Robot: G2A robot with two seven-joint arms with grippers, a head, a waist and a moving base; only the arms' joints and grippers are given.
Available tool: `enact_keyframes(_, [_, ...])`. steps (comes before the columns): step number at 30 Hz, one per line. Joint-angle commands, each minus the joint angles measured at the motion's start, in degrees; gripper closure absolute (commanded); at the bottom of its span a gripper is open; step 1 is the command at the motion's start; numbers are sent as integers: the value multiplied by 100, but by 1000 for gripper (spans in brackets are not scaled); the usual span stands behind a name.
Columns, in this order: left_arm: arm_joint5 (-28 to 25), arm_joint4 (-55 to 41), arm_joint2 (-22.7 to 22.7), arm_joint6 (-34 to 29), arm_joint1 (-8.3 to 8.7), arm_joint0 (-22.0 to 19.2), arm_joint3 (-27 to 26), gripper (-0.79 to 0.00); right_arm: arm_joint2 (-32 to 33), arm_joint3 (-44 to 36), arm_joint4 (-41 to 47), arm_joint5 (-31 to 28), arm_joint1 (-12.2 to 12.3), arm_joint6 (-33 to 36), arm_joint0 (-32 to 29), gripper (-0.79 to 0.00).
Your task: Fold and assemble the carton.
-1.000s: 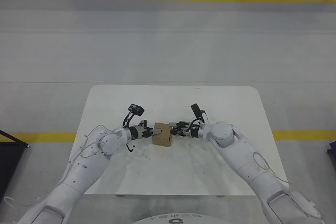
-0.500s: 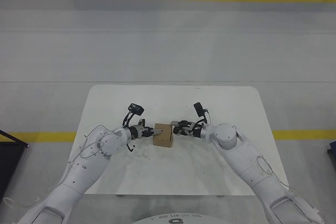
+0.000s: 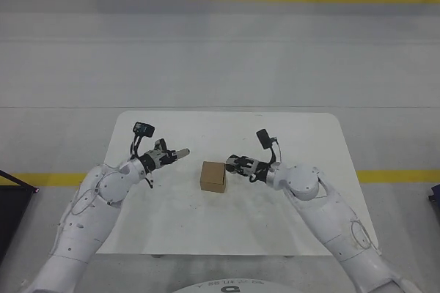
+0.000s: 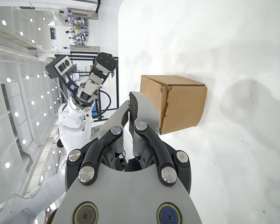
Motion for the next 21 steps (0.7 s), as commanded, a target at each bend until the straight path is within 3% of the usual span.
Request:
enact_keyframes(1, [-65, -115, -362, 59, 68, 228, -120, -785, -234, 117, -97, 218, -43, 61, 211, 0])
enact_keyframes(8, [-308, -729, -1176, 7, 215, 802, -207, -785, -953, 380, -407, 625, -220, -127, 736, 0])
enact_keyframes(21, [-308, -729, -1176, 7, 215, 802, -207, -785, -1551, 611, -756, 1346, -425, -553, 1108, 0])
